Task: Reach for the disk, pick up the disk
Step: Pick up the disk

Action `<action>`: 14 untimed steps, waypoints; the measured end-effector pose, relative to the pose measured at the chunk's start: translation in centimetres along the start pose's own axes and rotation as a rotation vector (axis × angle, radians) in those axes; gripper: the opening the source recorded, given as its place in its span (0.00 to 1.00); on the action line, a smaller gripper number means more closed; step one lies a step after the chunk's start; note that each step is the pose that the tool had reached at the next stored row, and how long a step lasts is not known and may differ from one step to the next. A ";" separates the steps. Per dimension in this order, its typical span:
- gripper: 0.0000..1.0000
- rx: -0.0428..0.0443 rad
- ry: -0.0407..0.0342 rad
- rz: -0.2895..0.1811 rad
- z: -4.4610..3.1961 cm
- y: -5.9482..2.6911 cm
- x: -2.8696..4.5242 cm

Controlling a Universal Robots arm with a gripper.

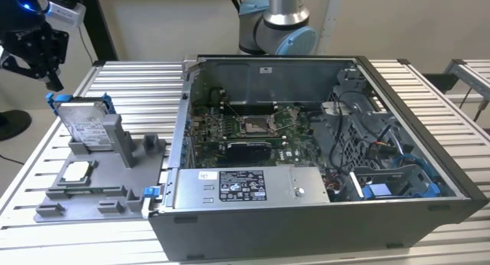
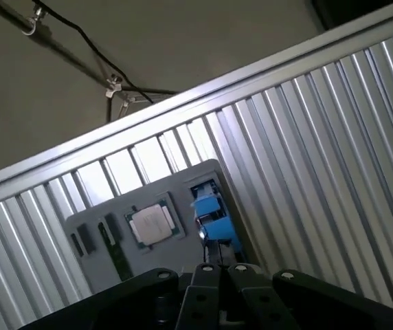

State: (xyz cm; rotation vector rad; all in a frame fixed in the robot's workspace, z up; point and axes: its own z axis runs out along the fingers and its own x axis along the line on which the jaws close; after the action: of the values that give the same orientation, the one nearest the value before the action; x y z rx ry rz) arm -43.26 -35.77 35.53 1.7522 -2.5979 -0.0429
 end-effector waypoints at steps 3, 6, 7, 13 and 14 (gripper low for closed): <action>0.00 -0.0006 0.0015 -0.050 -0.01 0.00 0.00; 0.00 -0.0010 0.0027 -0.096 -0.01 0.00 0.00; 0.00 -0.0011 0.0031 -0.110 -0.01 0.00 0.00; 0.00 -0.0019 0.0053 -0.190 -0.01 0.00 0.00; 0.00 -0.0020 0.0056 -0.202 -0.01 0.00 0.00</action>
State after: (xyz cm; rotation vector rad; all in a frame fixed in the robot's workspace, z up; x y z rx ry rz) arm -43.25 -35.76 35.54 2.0032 -2.4058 -0.0414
